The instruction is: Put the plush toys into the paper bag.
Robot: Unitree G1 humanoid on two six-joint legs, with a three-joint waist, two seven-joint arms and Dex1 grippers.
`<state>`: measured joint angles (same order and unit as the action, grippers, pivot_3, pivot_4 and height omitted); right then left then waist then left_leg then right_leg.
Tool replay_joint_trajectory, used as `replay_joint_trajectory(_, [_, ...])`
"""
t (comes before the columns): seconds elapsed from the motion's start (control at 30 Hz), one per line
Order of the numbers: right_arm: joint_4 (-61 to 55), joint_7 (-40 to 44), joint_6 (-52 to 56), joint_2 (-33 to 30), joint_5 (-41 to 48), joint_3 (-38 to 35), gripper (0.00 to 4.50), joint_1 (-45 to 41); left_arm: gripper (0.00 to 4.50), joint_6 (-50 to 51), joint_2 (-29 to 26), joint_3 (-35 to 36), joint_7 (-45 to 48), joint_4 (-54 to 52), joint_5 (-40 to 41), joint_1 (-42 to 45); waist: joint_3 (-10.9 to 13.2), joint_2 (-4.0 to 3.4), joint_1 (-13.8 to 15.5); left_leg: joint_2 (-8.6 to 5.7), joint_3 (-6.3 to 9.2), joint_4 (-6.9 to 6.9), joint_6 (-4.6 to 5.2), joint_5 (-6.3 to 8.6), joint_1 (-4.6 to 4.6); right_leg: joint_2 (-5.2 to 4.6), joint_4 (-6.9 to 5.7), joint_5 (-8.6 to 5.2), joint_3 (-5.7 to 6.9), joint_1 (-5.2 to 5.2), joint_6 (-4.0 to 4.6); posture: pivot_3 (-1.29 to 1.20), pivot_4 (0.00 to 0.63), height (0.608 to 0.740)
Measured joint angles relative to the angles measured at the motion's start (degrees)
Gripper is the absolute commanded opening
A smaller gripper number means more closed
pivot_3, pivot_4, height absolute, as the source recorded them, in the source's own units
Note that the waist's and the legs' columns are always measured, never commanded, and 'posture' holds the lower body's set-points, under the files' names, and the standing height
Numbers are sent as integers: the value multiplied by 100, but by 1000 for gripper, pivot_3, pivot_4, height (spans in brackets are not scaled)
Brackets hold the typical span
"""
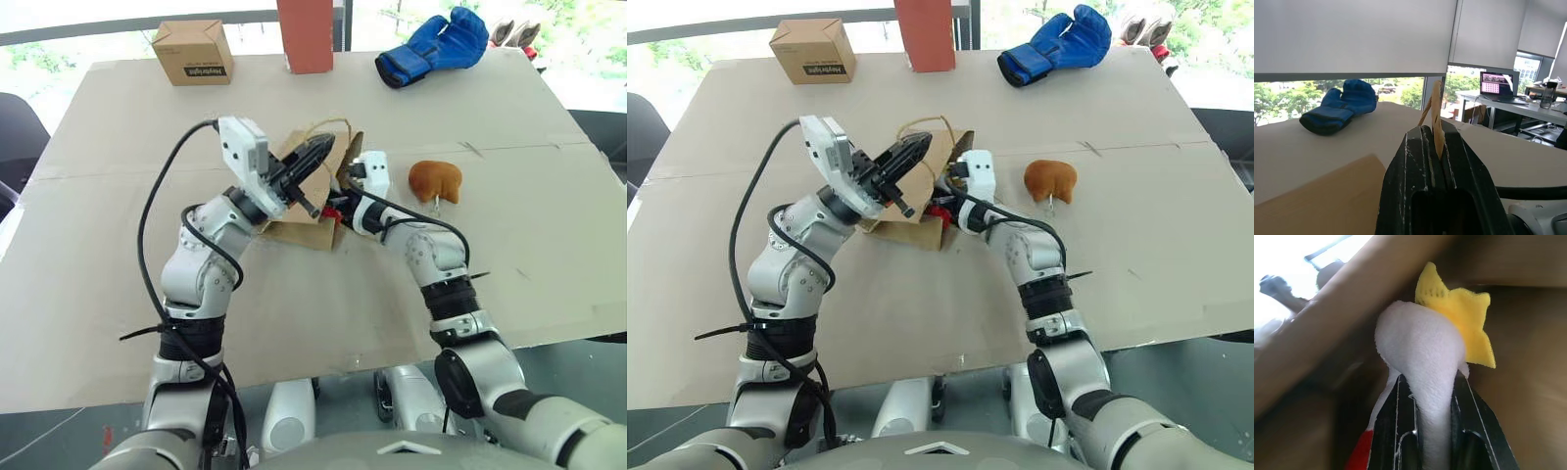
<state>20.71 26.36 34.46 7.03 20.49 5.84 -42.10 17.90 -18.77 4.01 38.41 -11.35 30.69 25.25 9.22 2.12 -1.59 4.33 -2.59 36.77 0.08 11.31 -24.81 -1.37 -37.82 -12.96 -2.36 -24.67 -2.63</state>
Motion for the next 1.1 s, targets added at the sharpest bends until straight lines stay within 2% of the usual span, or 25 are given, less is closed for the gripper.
replay_joint_trajectory(0.03, [76,188,-21,-38,-24,101,837,-37,0,0,-7,-1,20,-35,0,-23,0,0,-7,0,0,0,0,0,0,0,1,0,0,0,0,0,150,740])
replay_joint_trajectory(0.07, [153,410,-26,-96,-39,227,1184,-53,0,0,-8,-2,41,-78,3,-65,0,0,-10,0,-1,0,0,0,-1,0,2,0,0,1,0,0,150,740])
replay_joint_trajectory(0.1, [242,555,-27,-123,-65,291,1718,-48,0,0,-10,-2,60,-93,3,-100,0,0,-9,0,0,0,0,0,-1,-1,2,0,0,1,0,0,150,740])
replay_joint_trajectory(0.27, [116,572,-280,-440,-421,474,4119,106,0,-1,-94,18,81,-113,1,-194,0,0,-11,0,-1,0,0,0,-1,-1,1,0,-1,0,1,0,150,740])
replay_joint_trajectory(0.33, [-214,528,-387,-631,-568,505,4119,261,0,-9,-132,66,73,-113,0,-214,0,0,-9,0,-1,-1,0,0,-1,-1,1,-1,0,-1,1,0,150,740])
replay_joint_trajectory(0.47, [-2064,699,175,-1594,-436,426,4119,893,0,-80,-311,429,-83,-2,-26,-344,1,-1,0,-1,-4,-6,-1,0,-3,-4,6,-1,-2,-3,0,0,150,740])
replay_joint_trajectory(0.53, [-2859,660,595,-1967,-236,94,4119,1071,0,-114,-307,546,-218,100,-47,-336,1,-1,6,0,-3,-7,-1,0,1,-3,3,-1,-1,-3,1,0,150,740])
replay_joint_trajectory(0.7, [-3434,518,912,-2331,-68,-392,4318,1096,0,-176,-276,544,-272,134,-122,-324,1,-1,5,-1,-5,-6,-1,0,4,-2,3,-4,-2,-2,5,0,150,740])
replay_joint_trajectory(0.77, [-3010,120,893,-2819,-450,-613,4318,912,0,-200,-220,547,-347,135,-127,-293,1,-1,12,-2,-12,-5,-1,0,3,-4,6,-5,-8,-2,8,0,150,740])
replay_joint_trajectory(0.87, [-2464,-146,837,-2933,-774,-620,4318,721,0,-201,-191,546,-383,136,-126,-274,0,0,6,-2,-14,-5,0,0,5,-2,7,-3,-13,-3,6,0,150,740])
replay_joint_trajectory(0.97, [-1341,-237,723,-3096,-1342,-104,4318,396,0,-202,-155,499,-387,136,-126,-186,1,0,-13,-3,-14,-9,0,0,4,-2,8,-2,-12,-3,3,0,150,740])
replay_joint_trajectory(1.07, [-151,-299,357,-2888,-1549,25,3584,25,0,-202,-146,494,-404,138,-126,-146,1,-1,-51,-3,-14,-13,0,0,4,-1,11,0,-14,-4,1,0,150,740])
replay_joint_trajectory(1.1, [89,-303,240,-2824,-1578,25,3151,-107,0,-201,-142,491,-417,138,-123,-132,1,-1,-59,-3,-14,-14,0,0,5,-1,11,0,-14,-4,0,0,150,740])
